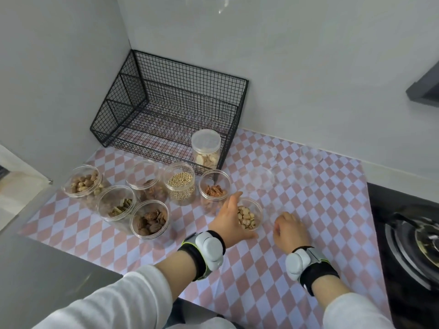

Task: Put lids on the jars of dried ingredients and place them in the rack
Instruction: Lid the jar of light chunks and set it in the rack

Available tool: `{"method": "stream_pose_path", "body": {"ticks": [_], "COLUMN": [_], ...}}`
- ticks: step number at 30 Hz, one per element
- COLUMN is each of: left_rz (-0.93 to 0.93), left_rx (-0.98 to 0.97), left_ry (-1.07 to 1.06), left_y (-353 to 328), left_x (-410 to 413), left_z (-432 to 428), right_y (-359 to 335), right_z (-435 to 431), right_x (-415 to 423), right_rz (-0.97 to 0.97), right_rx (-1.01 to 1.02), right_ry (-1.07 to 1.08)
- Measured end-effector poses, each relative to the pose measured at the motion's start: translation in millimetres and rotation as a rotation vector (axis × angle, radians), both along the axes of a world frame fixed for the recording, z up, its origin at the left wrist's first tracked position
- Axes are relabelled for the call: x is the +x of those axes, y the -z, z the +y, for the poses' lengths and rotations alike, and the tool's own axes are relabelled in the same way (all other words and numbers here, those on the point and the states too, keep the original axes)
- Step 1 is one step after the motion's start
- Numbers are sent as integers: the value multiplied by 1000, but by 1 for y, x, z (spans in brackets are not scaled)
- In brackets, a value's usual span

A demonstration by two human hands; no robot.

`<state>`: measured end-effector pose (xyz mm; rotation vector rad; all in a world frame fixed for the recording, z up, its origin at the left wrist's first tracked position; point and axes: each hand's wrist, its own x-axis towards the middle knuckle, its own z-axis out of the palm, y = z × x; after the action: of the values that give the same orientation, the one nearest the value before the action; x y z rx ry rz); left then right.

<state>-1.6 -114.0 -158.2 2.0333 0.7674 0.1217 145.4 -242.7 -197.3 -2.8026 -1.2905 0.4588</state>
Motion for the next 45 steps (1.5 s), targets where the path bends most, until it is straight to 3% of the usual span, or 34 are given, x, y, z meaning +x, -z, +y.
{"method": "stream_pose_path", "body": {"ticks": [4, 7, 10, 13, 15, 20, 25, 39, 45], "left_rz": [-37, -67, -96, -83, -86, -138, -158, -149, -152], "left_rx": [-74, -121, -151, -178, -222, -329, -419, -406, -365], "left_ry": [-20, -35, -4, 52, 87, 79, 45, 79, 106], "left_y": [7, 11, 14, 14, 12, 17, 29, 32, 25], "left_x": [-5, -8, -11, -6, -1, 10, 10, 12, 12], "left_z": [2, 3, 5, 6, 6, 4, 4, 5, 5], "right_y": [-23, -49, -75, -89, -88, -69, -65, -69, -77], "right_z": [9, 20, 30, 31, 31, 35, 37, 38, 45], "right_x": [5, 11, 15, 12, 7, -3, -13, -18, -17], "right_rz": [201, 340, 659, 1063, 1161, 918, 832, 627, 485], "right_rx": [250, 562, 832, 809, 715, 571, 506, 528, 363], "right_ry": [306, 509, 720, 752, 727, 773, 729, 410, 352]}}
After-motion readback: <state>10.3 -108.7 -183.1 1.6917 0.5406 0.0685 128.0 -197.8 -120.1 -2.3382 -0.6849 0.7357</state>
